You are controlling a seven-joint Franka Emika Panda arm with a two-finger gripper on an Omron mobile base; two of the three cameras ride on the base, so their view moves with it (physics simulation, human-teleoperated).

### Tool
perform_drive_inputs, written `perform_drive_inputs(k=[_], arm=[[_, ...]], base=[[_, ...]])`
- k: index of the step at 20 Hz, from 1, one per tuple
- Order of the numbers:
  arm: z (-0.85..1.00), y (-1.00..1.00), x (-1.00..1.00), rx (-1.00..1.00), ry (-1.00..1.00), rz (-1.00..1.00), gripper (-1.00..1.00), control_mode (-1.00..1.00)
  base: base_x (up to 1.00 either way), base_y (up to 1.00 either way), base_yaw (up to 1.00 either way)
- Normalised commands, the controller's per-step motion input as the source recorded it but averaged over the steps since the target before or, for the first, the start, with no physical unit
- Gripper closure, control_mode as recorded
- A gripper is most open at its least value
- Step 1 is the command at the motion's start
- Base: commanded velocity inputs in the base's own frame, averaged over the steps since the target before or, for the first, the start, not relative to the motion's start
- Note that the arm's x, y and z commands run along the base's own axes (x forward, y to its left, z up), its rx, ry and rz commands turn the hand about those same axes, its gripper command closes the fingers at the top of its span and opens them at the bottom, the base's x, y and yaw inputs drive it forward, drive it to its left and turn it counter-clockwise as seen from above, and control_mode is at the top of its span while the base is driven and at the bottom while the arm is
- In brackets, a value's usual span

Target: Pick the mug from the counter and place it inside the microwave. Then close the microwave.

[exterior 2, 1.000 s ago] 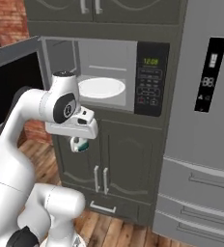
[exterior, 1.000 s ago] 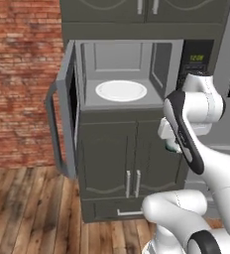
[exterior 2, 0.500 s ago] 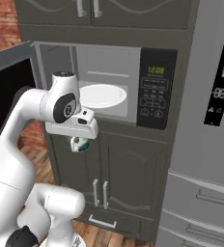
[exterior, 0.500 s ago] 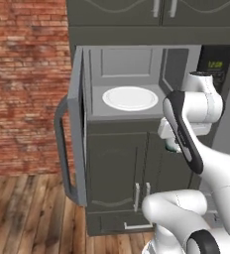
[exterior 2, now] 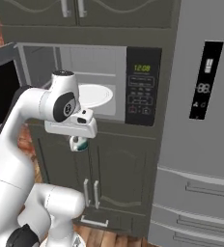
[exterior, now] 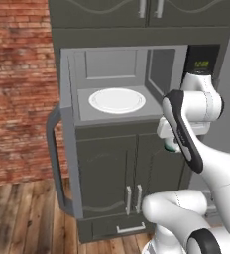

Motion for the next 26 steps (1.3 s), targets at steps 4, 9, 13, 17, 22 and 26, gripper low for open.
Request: perform_drive_inputs(k=[4,9,13,17,22,26], arm=[[0.00,0.00,0.00,0.00,0.00,0.00,1.00,1.00],[0.00,0.00,0.00,0.00,0.00,0.00,1.00,1.00],[0.00,0.00,0.00,0.00,0.00,0.00,1.00,1.00],[0.00,0.00,0.00,0.00,0.00,0.00,1.00,1.00],[0.00,0.00,0.00,0.00,0.00,0.00,1.00,1.00],[0.00,0.00,0.00,0.00,0.00,0.00,1.00,1.00]], base=[[0.01,0.08,-0.23],[0.13,0.16,-0.08],[0.04,0.24,-0.01],[0.00,0.39,0.00],[0.00,0.31,0.00],[0.00,0.33,0.00]])
